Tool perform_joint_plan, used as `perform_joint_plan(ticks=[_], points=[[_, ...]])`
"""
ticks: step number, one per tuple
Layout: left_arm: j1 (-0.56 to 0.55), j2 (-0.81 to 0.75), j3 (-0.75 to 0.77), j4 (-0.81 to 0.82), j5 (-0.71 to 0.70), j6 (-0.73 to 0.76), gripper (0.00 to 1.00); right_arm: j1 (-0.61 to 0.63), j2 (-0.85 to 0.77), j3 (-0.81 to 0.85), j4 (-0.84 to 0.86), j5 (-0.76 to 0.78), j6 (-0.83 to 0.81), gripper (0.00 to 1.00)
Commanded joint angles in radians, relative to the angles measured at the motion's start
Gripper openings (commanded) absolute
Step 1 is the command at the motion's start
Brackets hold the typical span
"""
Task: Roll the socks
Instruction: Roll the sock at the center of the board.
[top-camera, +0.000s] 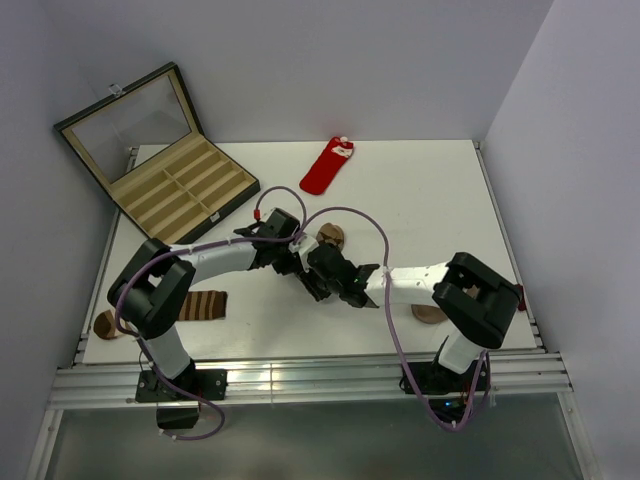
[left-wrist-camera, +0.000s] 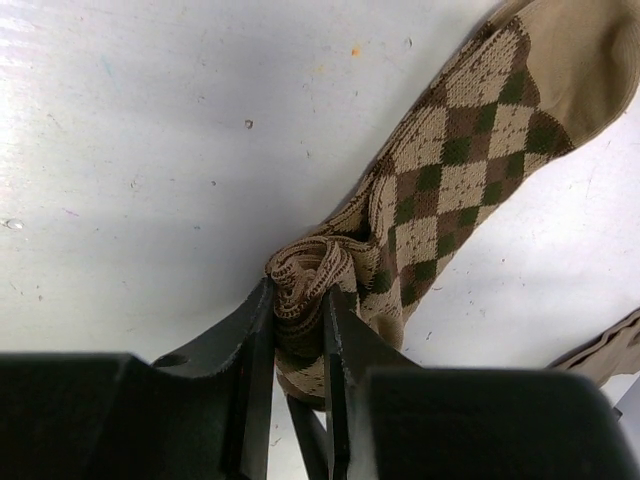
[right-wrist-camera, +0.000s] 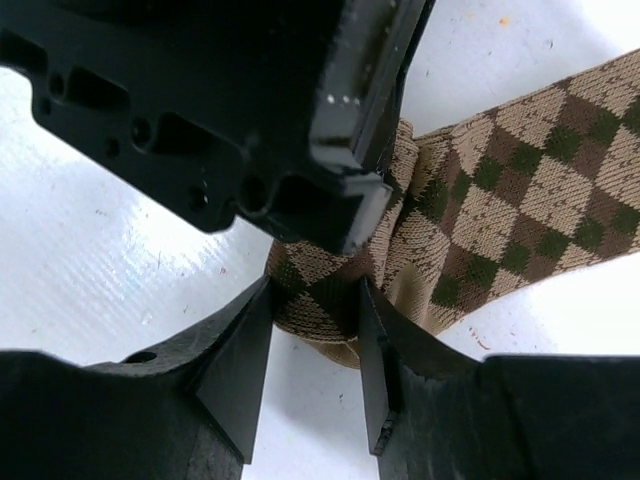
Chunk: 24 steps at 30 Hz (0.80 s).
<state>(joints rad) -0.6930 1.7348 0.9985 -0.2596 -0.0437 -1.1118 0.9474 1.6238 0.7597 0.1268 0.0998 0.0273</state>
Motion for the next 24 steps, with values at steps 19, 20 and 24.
perform_joint_plan(ticks=[19, 20, 24], points=[[0.0, -0.041, -0.044, 0.011, -0.051, 0.001, 0.33, -0.148, 0.057, 0.038, -0.078, -0.421, 0.088, 0.0], [0.003, -0.049, -0.049, 0.02, -0.054, -0.003, 0.4, -0.168, 0.061, 0.038, -0.082, -0.464, 0.094, 0.0], [0.004, -0.087, -0.072, 0.036, -0.07, -0.017, 0.59, -0.257, 0.088, 0.052, -0.084, -0.653, 0.137, 0.0]])
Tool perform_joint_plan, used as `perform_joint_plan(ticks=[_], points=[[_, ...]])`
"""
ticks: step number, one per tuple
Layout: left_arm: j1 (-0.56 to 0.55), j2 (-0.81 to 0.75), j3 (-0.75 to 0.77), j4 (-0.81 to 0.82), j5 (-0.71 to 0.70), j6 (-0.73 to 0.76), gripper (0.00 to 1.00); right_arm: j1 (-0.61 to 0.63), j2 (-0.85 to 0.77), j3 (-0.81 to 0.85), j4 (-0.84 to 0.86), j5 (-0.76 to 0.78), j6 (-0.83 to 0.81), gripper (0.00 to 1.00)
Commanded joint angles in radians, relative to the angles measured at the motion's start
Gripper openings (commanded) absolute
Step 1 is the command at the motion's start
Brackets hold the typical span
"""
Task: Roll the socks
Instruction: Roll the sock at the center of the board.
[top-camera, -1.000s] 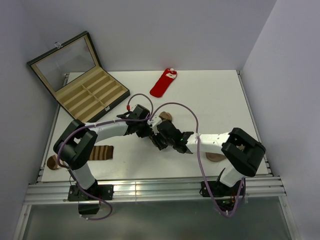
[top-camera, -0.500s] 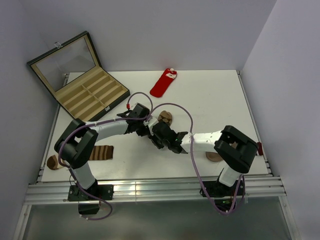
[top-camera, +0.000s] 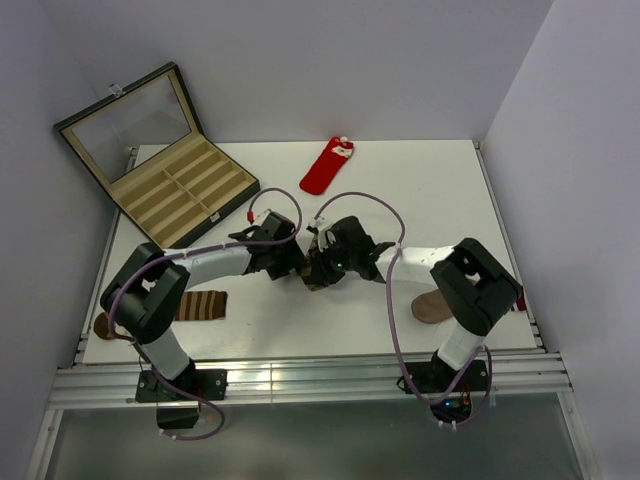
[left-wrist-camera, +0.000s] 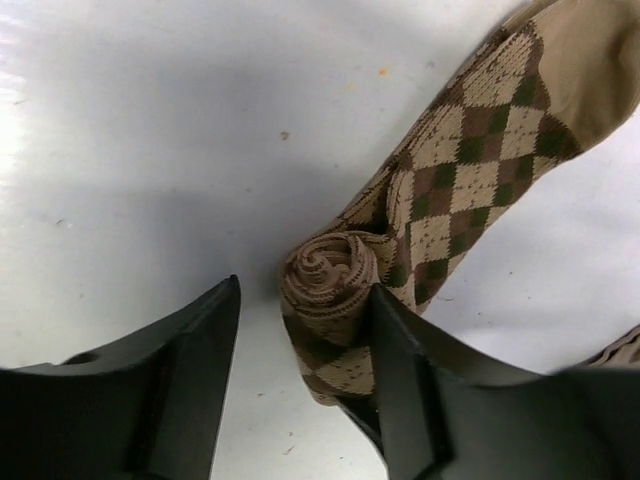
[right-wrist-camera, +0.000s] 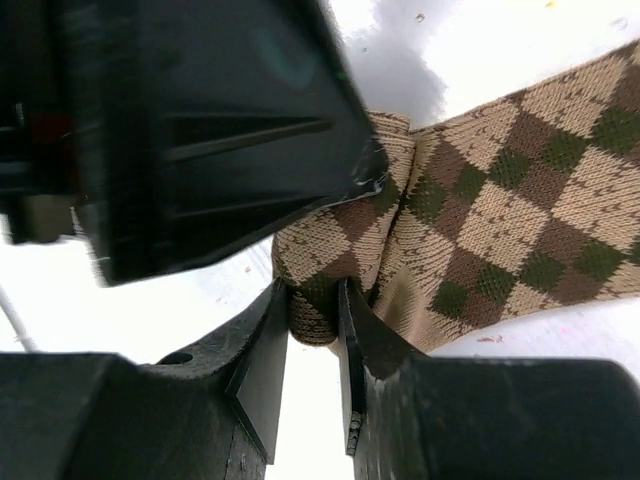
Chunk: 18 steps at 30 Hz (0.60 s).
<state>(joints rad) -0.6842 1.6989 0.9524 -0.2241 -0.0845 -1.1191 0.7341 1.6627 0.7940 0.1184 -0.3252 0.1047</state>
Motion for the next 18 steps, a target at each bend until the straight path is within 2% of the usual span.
perform_joint_plan(ticks=[1, 2, 5, 12, 18], points=[[-0.005, -0.056, -0.029, 0.0, -0.034, -0.016, 0.62, -0.073, 0.058, 0.024, -0.075, -0.276, 0.067, 0.0], [-0.002, -0.064, -0.035, 0.0, -0.037, -0.019, 0.68, -0.087, 0.069, 0.033, -0.075, -0.346, 0.078, 0.0], [-0.002, -0.097, -0.055, 0.006, -0.052, -0.034, 0.75, -0.13, 0.117, 0.051, -0.063, -0.489, 0.119, 0.0], [-0.003, -0.174, -0.119, 0.045, -0.052, -0.071, 0.77, -0.22, 0.244, 0.054, 0.055, -0.688, 0.297, 0.0], [-0.008, -0.16, -0.149, 0.063, -0.005, -0.084, 0.75, -0.269, 0.319, 0.065, 0.084, -0.71, 0.369, 0.0]])
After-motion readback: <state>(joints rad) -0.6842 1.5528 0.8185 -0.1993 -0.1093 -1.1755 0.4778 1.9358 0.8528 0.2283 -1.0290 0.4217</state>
